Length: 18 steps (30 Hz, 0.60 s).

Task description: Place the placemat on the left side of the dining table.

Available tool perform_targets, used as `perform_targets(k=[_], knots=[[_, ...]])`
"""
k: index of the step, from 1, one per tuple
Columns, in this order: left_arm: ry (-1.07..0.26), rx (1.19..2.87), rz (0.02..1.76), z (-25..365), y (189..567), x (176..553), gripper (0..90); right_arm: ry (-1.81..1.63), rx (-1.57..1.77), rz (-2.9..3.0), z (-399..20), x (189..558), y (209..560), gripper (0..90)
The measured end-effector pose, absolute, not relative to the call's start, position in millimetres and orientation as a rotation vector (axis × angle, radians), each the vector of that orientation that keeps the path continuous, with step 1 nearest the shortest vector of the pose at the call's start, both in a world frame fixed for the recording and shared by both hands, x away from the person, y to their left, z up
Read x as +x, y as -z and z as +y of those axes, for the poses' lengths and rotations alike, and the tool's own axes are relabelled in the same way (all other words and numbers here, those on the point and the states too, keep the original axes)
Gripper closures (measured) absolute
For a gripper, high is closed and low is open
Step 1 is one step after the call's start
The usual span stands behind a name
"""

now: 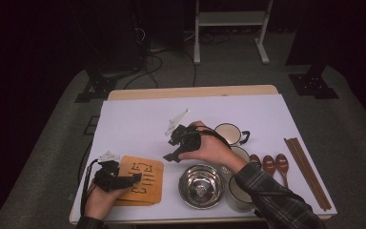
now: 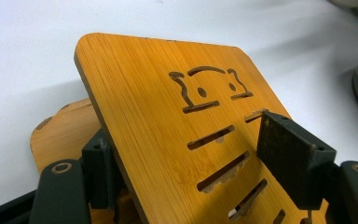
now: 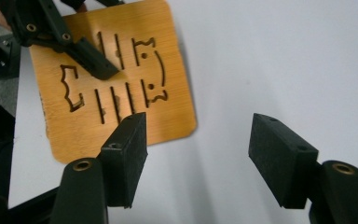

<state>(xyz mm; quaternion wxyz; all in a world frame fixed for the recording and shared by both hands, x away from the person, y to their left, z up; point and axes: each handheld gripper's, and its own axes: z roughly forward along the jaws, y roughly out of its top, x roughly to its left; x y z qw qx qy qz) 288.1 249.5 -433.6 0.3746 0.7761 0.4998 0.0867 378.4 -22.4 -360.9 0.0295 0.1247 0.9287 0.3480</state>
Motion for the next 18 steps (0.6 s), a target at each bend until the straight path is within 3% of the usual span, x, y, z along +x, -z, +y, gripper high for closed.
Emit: perform_targets(k=[18], knots=[[-0.223, 1.988, 1.281, 249.4, 433.6, 288.1, 27.0, -1.119, 0.561, 2.739, -75.1, 406.9, 344.1, 32.1]])
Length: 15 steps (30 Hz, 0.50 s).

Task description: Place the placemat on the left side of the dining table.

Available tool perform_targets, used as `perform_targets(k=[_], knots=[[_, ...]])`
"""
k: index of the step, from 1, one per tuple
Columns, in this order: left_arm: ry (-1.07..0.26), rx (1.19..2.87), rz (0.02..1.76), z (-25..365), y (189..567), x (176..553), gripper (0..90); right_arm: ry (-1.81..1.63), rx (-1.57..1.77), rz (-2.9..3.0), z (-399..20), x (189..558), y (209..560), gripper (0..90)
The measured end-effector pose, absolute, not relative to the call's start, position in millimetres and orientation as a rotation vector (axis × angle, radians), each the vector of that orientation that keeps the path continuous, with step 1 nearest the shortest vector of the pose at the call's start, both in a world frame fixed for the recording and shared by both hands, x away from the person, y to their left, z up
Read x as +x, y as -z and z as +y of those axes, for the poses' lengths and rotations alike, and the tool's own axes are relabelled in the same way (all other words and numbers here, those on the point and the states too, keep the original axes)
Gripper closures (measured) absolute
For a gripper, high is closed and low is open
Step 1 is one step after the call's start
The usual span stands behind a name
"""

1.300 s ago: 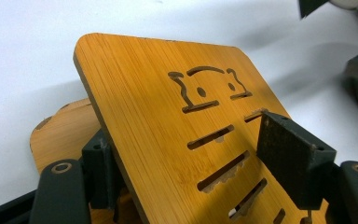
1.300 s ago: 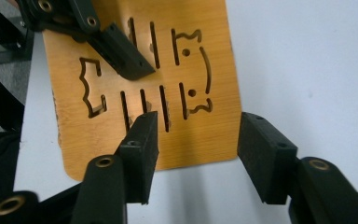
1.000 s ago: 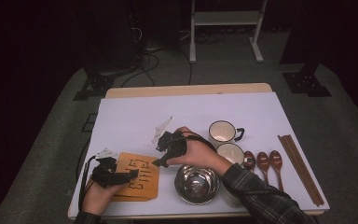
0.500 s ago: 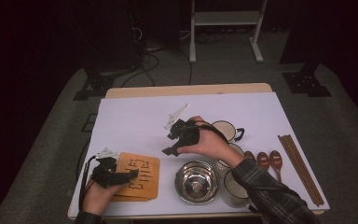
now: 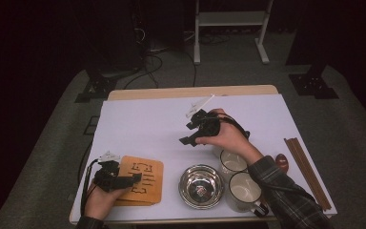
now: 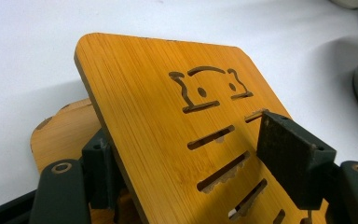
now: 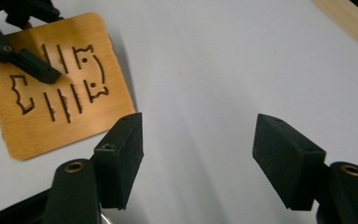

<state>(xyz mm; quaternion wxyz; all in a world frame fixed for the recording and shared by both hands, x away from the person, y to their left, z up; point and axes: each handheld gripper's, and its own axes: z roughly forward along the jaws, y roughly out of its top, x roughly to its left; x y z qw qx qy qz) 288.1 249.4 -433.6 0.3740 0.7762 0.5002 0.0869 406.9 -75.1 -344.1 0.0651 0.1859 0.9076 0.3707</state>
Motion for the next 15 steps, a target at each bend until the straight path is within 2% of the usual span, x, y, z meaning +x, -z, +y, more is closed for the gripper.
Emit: perform_targets(k=[15], knots=[[-0.219, 1.988, 1.288, 249.3, 433.5, 288.3, 27.0, -1.136, 0.713, 2.616, -124.2, 431.3, 333.3, 32.0]])
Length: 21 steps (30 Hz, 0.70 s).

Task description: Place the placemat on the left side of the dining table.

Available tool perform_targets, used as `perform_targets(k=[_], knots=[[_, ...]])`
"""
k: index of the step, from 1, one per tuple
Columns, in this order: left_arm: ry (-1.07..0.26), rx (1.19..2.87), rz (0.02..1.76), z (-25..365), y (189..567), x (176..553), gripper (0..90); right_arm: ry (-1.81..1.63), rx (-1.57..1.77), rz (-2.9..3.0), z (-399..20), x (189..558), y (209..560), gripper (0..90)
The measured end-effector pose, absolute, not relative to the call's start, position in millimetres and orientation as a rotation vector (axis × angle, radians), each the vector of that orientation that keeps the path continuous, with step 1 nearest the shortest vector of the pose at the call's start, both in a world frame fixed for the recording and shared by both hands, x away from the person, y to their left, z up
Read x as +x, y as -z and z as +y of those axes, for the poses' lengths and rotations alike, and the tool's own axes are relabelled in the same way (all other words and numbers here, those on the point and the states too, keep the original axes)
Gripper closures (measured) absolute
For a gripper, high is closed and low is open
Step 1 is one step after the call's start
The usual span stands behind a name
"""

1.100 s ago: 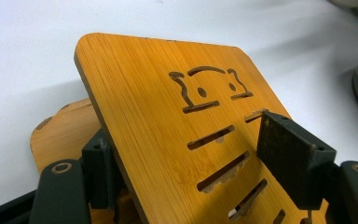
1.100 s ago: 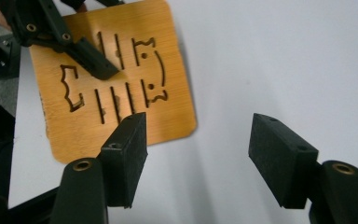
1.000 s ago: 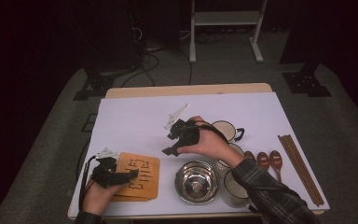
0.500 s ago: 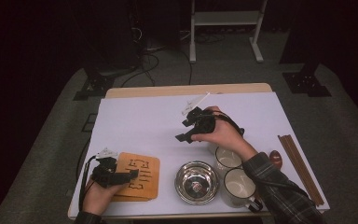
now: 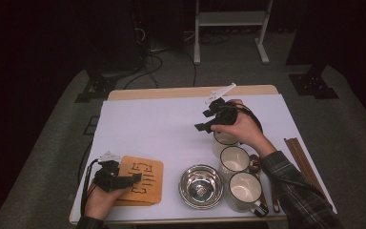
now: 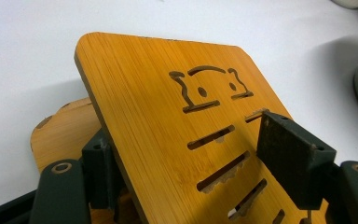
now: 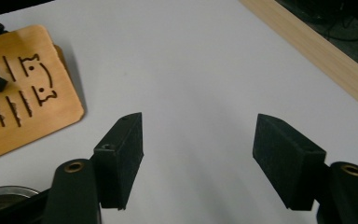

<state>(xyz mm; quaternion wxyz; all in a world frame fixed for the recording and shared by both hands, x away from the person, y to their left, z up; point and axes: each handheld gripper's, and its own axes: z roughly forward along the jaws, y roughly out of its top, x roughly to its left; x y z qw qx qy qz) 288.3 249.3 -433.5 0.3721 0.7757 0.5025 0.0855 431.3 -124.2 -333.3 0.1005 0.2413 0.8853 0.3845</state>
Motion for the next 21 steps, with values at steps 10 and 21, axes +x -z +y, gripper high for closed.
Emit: perform_targets(k=[10, 21], knots=[[-0.209, 1.988, 1.291, 250.1, 433.5, 288.8, 27.4, -1.141, 0.825, 2.533, -163.5, 446.9, 334.6, 31.3], [-0.206, 1.988, 1.293, 250.2, 433.4, 289.1, 27.6, -1.139, 0.975, 2.449, -204.4, 463.8, 340.9, 30.2]])
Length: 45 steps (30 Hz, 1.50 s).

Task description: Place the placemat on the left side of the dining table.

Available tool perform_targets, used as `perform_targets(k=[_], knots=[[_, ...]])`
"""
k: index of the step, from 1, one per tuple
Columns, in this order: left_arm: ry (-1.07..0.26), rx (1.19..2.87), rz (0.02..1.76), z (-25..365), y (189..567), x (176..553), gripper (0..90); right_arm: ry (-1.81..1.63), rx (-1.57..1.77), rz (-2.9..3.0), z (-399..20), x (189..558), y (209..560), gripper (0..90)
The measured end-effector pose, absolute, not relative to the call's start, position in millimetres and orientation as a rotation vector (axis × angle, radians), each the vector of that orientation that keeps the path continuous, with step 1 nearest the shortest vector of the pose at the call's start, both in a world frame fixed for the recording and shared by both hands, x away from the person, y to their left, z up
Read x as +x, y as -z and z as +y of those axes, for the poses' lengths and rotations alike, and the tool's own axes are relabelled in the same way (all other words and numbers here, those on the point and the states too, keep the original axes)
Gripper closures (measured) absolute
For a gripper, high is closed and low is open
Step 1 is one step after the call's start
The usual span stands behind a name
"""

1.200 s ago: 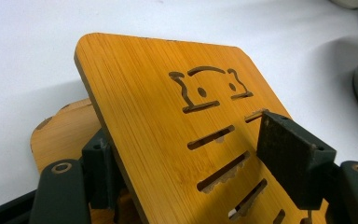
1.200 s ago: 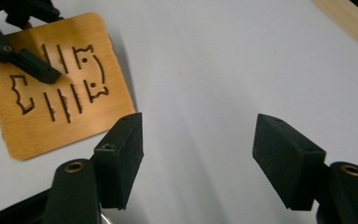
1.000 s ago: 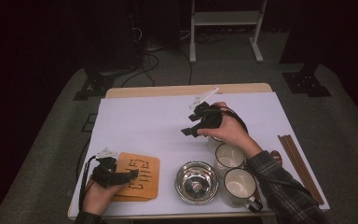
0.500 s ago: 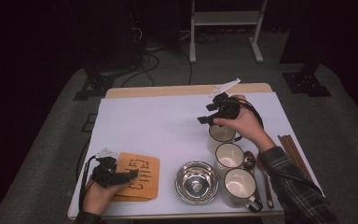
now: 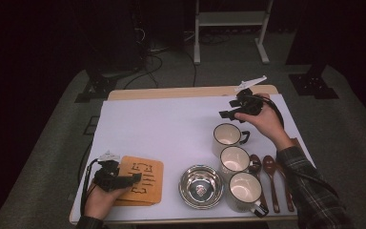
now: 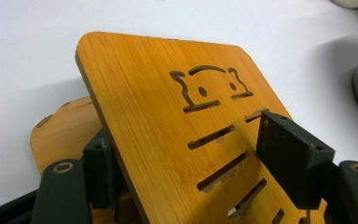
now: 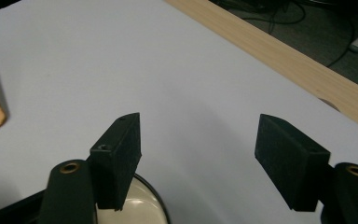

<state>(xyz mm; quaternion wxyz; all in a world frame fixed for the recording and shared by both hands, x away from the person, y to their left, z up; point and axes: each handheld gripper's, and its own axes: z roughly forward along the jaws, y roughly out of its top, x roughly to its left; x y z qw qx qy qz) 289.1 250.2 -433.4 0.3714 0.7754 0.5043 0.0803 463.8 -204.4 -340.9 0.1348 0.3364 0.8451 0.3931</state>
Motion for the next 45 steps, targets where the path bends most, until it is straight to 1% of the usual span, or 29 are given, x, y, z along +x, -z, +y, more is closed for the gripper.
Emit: perform_targets(k=[13, 26, 32, 45], knots=[[-0.198, 1.984, 1.297, 250.5, 433.9, 289.5, 27.6, -1.094, 1.135, 2.317, -246.2, 478.5, 364.1, 31.0], [-0.191, 1.976, 1.301, 251.3, 433.5, 289.3, 28.8, -1.029, 1.267, 2.255, -271.1, 487.3, 406.0, 29.4], [-0.196, 1.971, 1.302, 251.5, 432.1, 288.7, 30.4, -1.012, 1.316, 2.206, -278.4, 490.3, 426.4, 25.4], [-0.200, 1.950, 1.300, 254.3, 427.5, 287.4, 36.6, -0.954, 1.364, 2.184, -291.9, 490.4, 457.1, 22.7]])
